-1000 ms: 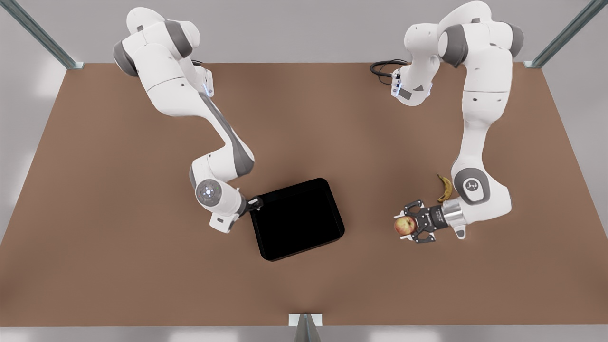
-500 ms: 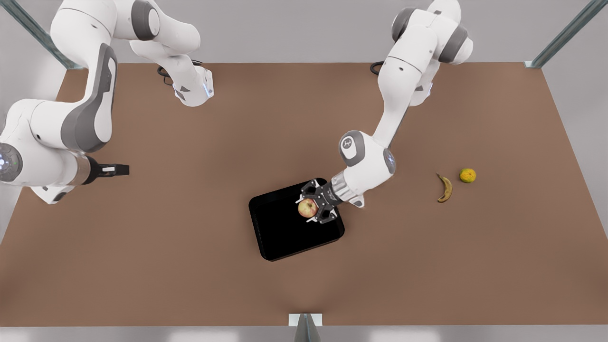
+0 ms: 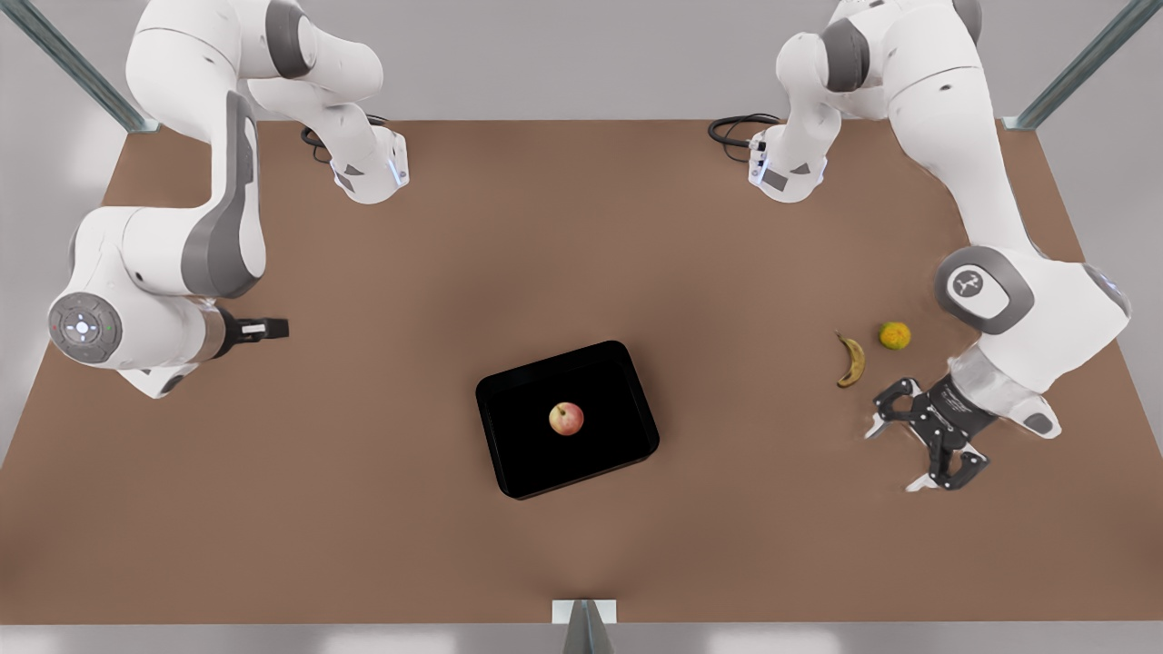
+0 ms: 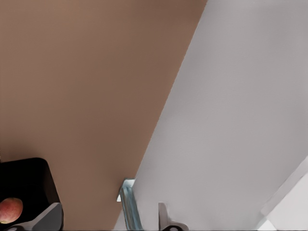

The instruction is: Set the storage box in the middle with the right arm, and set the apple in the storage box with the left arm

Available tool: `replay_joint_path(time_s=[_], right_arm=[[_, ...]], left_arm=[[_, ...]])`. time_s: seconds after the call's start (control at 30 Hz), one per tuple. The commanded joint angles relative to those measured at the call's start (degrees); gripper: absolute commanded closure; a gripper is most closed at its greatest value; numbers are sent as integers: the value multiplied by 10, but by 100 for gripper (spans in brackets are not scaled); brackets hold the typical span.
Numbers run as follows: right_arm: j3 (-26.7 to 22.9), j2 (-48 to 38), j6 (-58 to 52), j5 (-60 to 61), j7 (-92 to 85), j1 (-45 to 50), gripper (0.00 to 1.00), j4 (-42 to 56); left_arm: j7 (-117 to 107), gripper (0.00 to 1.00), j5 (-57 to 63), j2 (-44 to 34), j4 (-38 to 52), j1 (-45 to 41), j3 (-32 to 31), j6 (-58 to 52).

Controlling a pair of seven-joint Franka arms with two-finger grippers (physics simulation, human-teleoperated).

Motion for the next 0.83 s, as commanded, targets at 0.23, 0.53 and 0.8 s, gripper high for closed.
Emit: replay_joint_path(time_s=[0.23,0.53,0.8], right_arm=[[0,1,1,2,-1,1,0,9],[-1,-4,1,1,-1,1,0,13],[-1,-3,1,0,-1,1,0,13]], left_arm=[[757,0,433,-217,-36,60,-157,-265],[757,0,466,-128,53,266,-428,-332],[749,0,471,-205,-52,259,-428,-271]])
